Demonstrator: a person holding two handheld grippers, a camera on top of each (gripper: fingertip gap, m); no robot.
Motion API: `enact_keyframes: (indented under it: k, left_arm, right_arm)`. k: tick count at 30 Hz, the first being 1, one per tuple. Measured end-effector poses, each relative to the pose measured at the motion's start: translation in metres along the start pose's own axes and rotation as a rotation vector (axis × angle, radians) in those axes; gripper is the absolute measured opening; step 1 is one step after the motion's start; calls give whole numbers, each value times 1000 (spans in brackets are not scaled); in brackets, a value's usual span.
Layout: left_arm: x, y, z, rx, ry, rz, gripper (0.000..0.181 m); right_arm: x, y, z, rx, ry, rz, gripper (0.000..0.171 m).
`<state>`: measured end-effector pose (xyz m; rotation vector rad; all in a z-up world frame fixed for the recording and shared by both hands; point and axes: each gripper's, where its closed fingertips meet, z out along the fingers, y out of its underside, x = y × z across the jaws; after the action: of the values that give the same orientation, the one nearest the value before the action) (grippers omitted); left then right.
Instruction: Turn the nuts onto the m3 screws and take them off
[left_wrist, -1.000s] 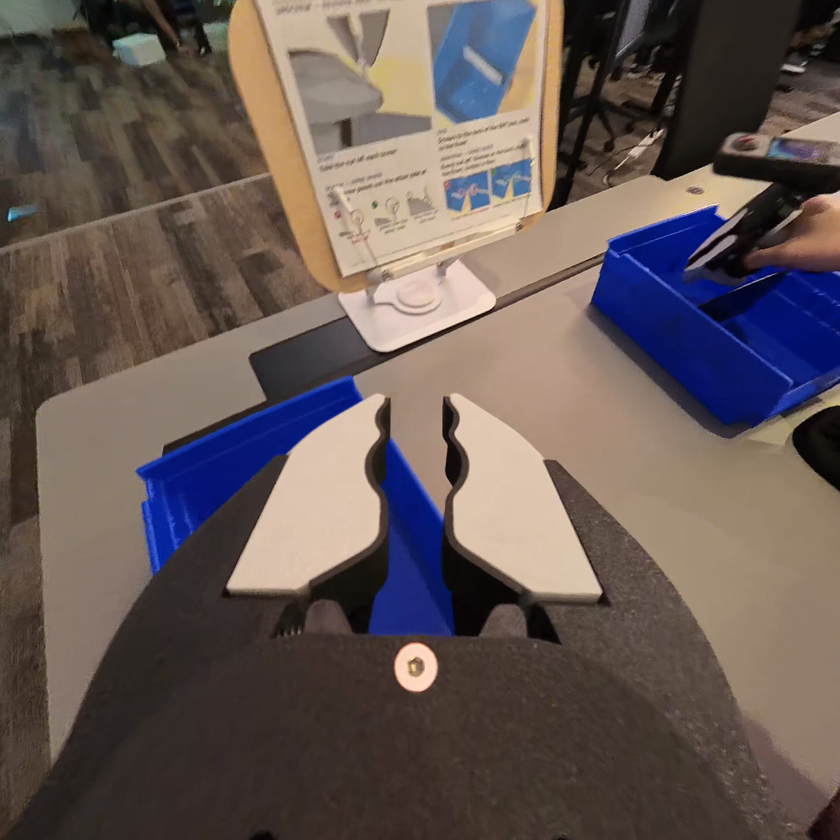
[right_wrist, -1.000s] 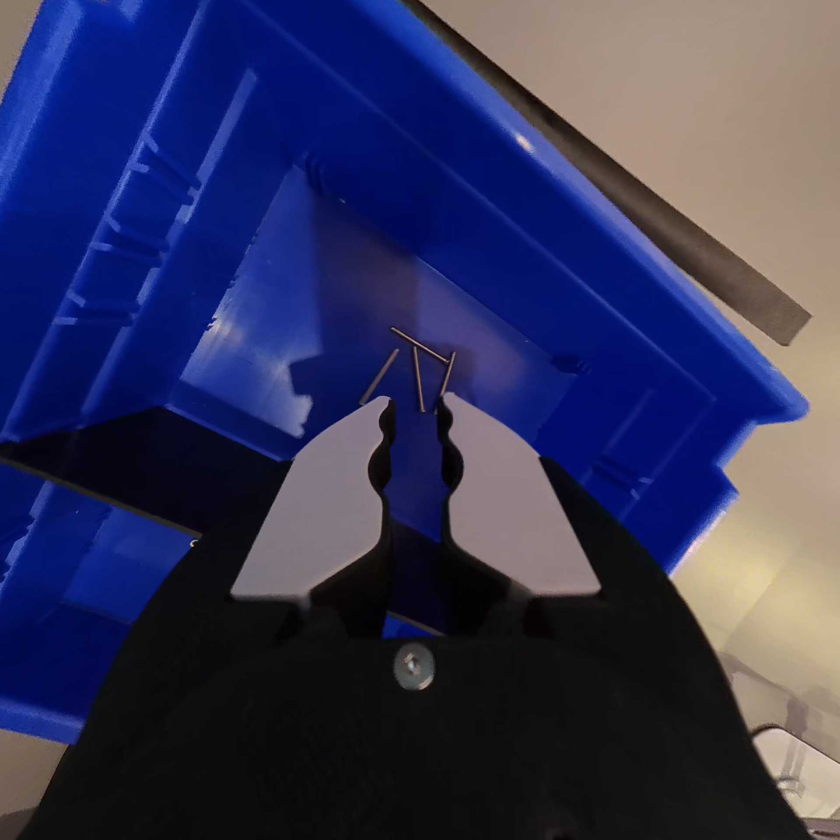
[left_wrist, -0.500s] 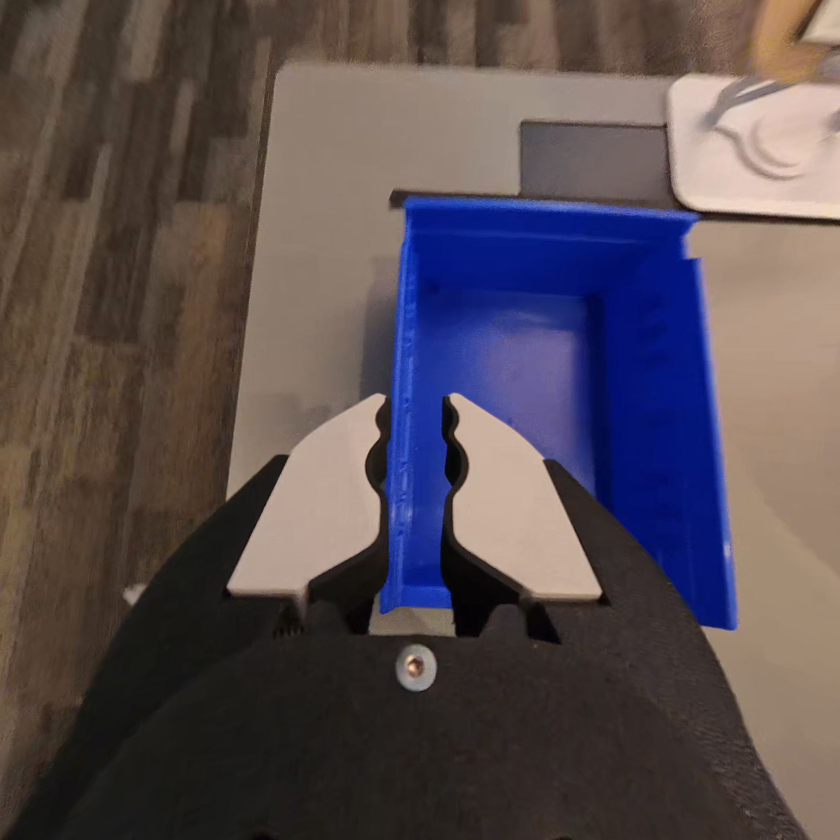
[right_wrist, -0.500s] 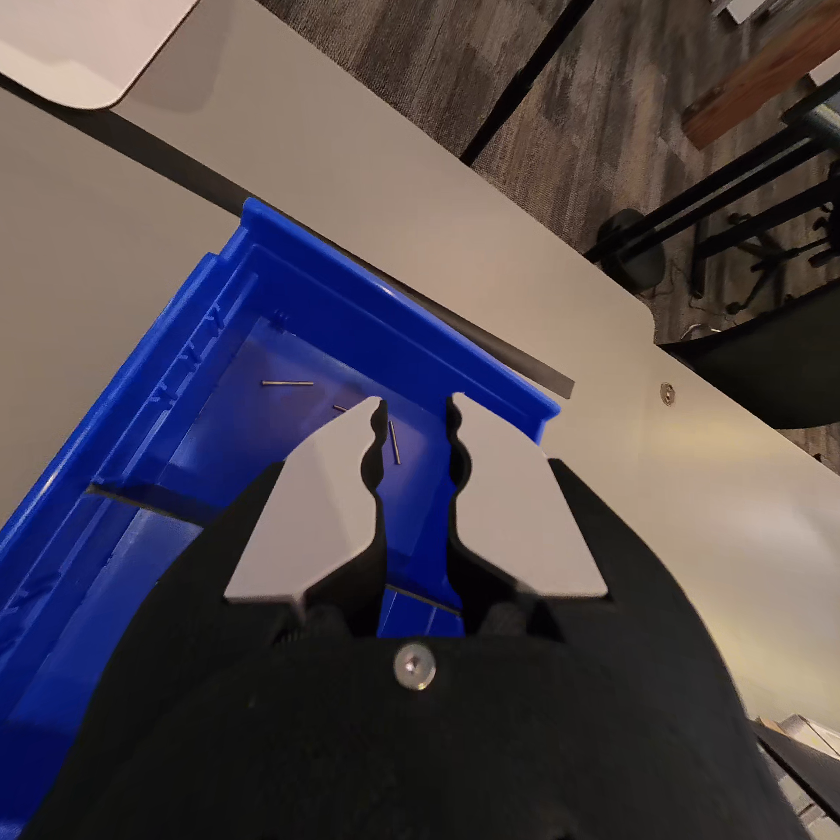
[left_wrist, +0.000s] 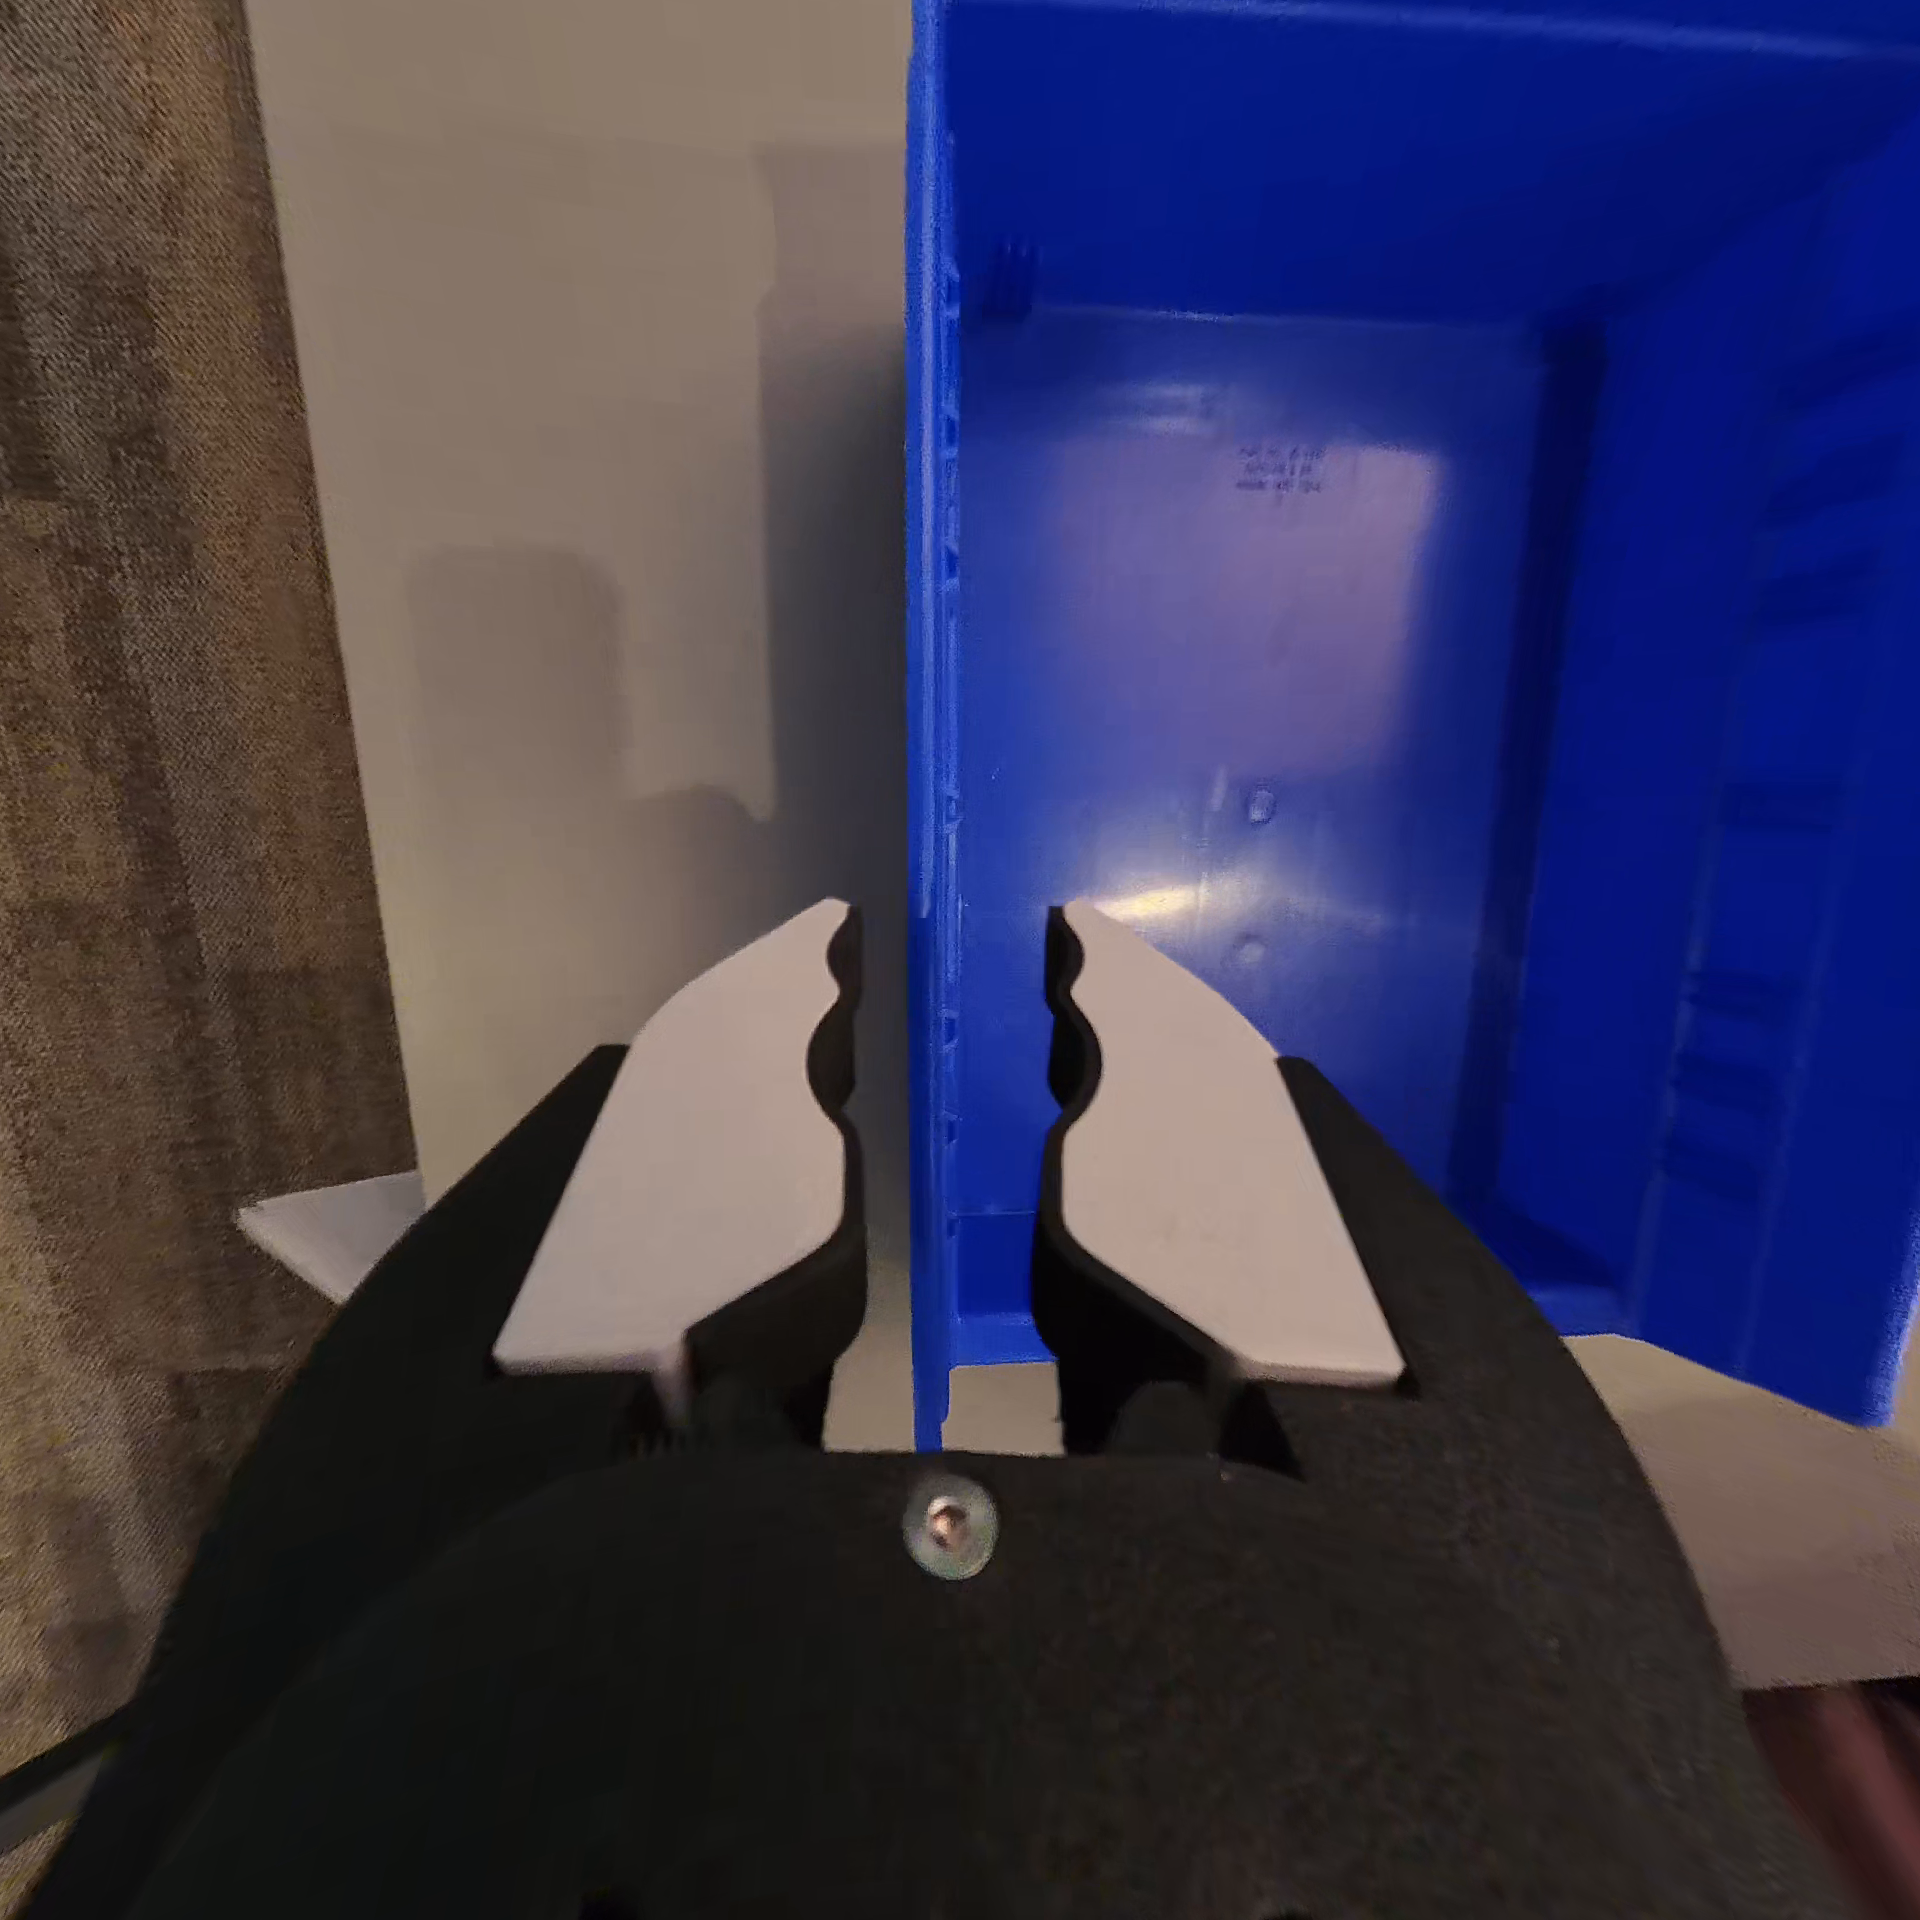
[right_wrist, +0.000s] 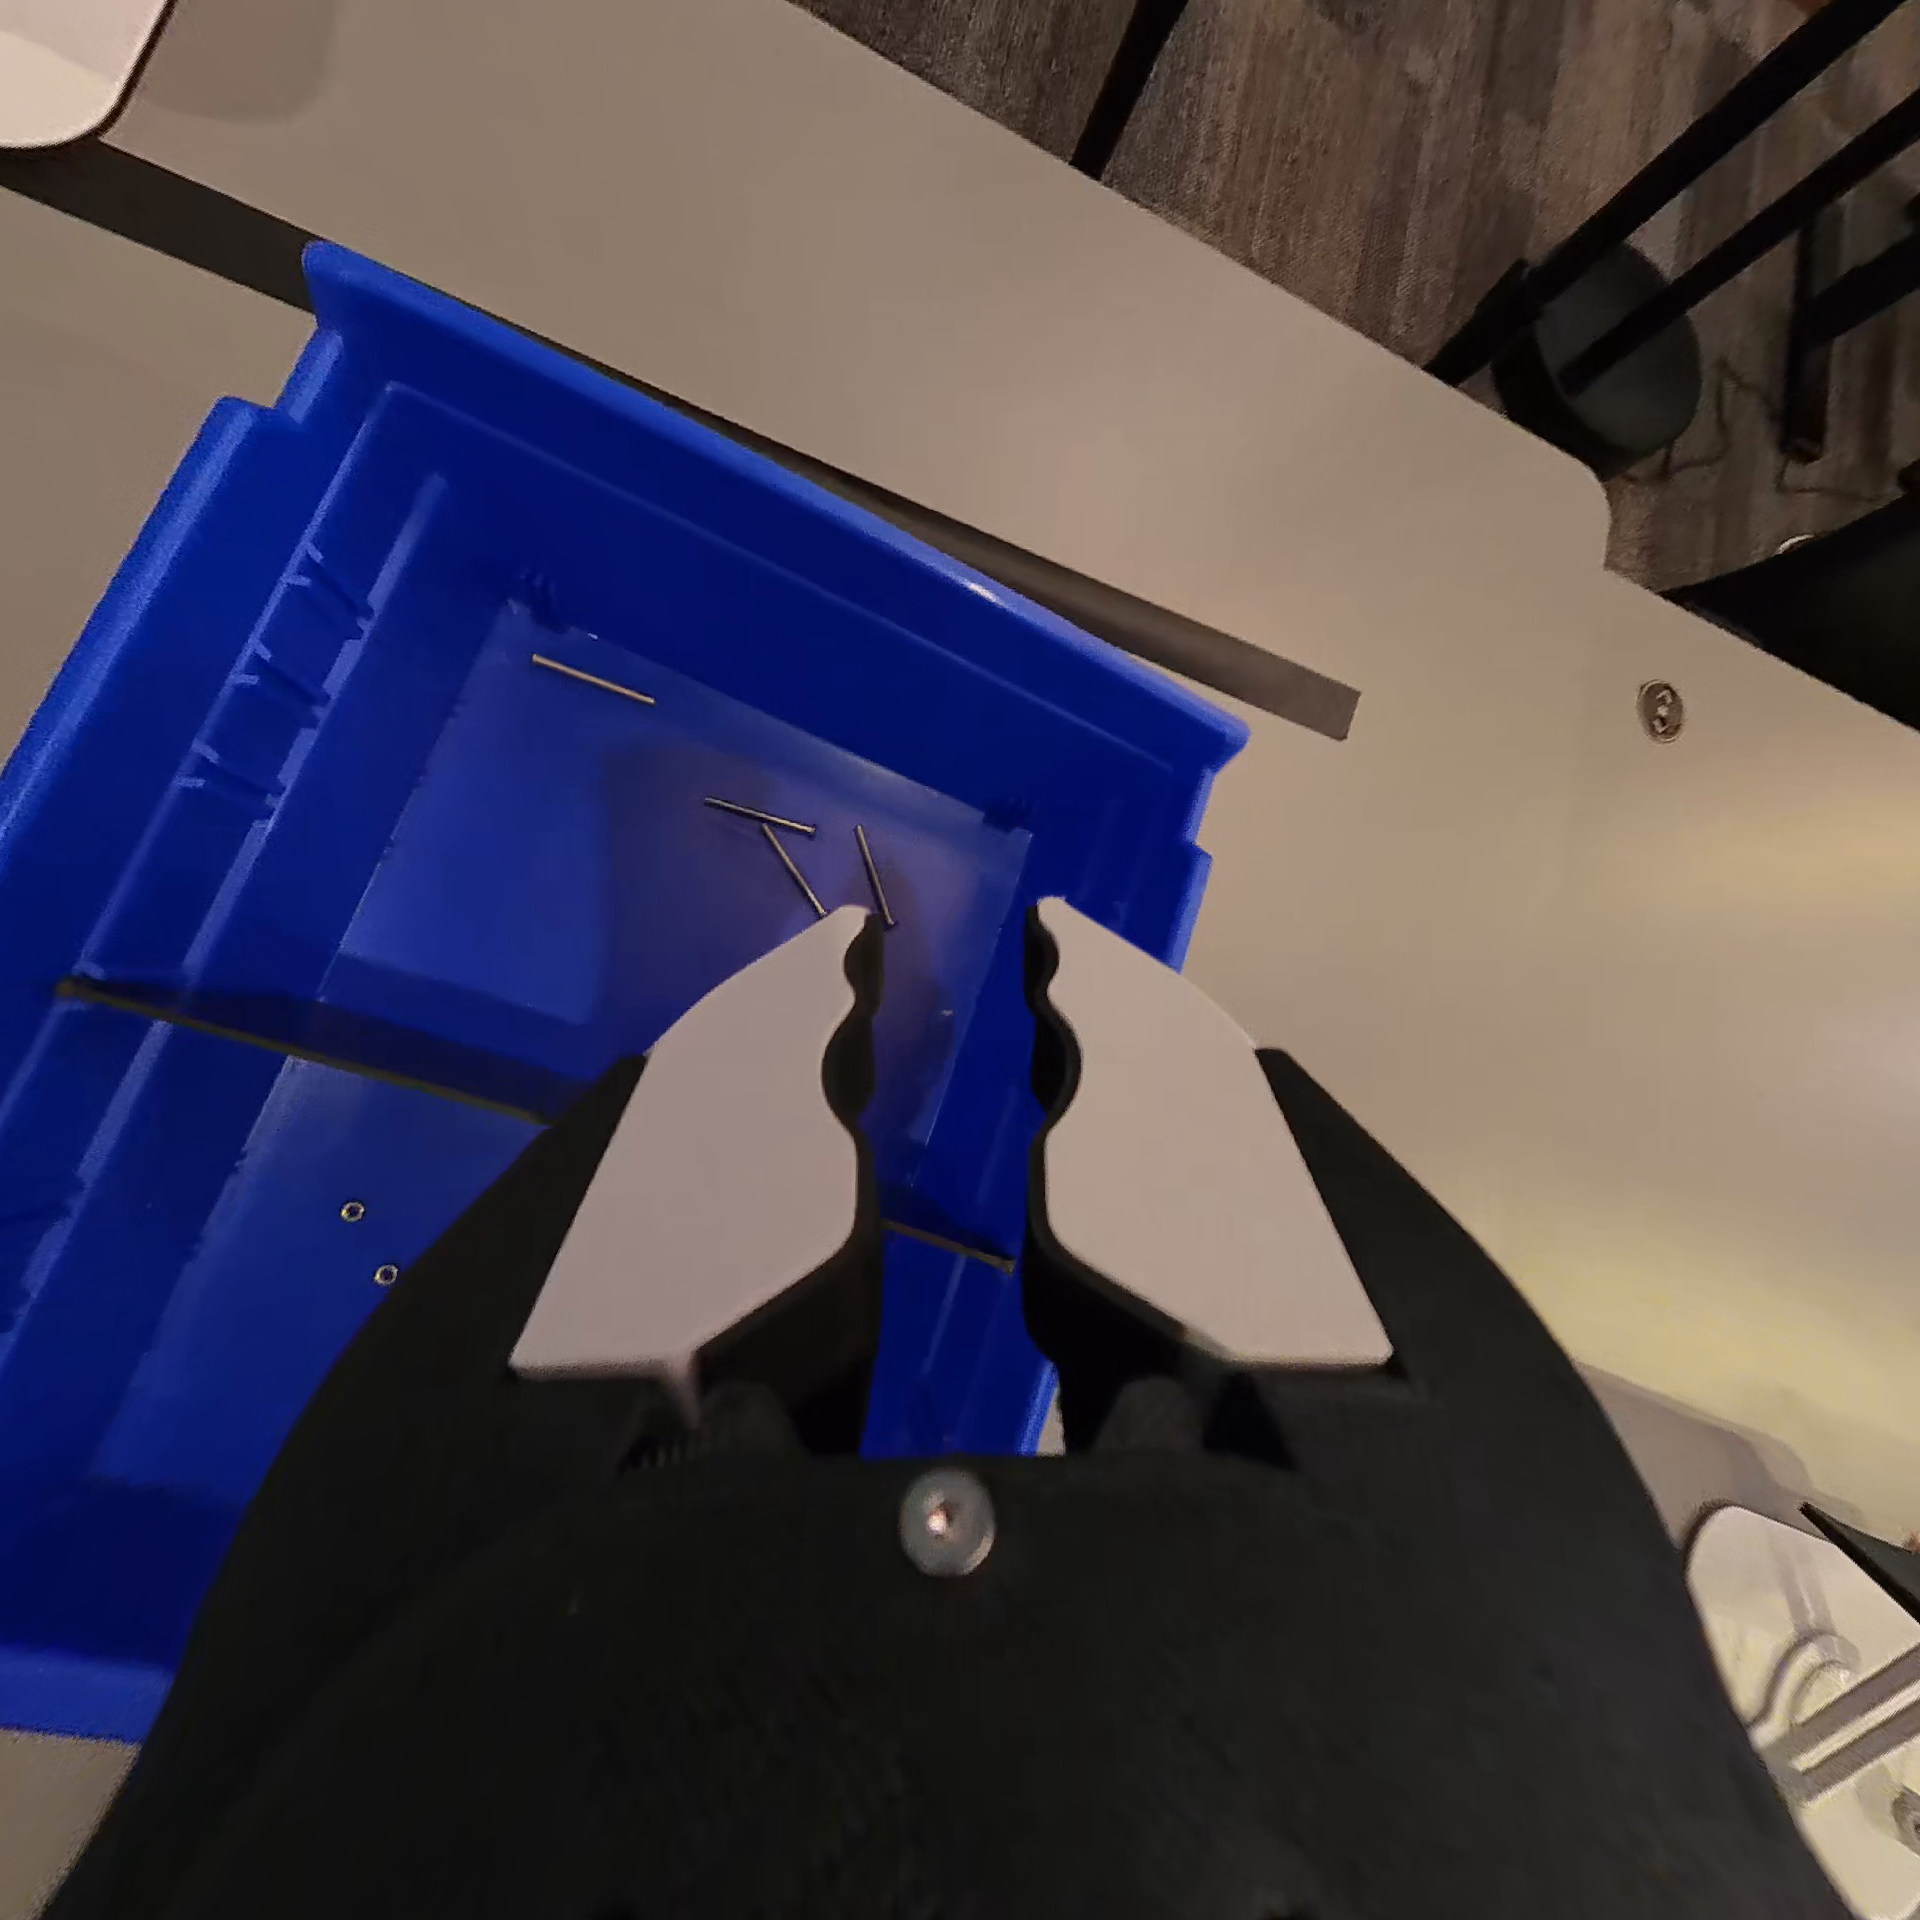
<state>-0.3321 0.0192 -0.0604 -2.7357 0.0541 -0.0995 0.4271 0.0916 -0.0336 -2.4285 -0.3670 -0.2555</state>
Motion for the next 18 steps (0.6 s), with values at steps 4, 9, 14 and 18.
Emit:
enact_keyframes:
  k: [4, 9, 14, 18]
  left_arm:
    - [-5, 5, 13, -63, -26, -5, 41]
    - [-8, 13, 26, -122, -13, -24, 42]
    - [-8, 22, 38, -192, -8, -10, 40]
    - [-7, 27, 43, -240, -11, -1, 33]
  right_arm:
    - [9, 5, -3, -8, -3, 28, 29]
    - [12, 8, -5, -14, -4, 36, 30]
    - [12, 10, -4, -25, -12, 29, 30]
    - [14, 15, -2, -44, -15, 37, 30]
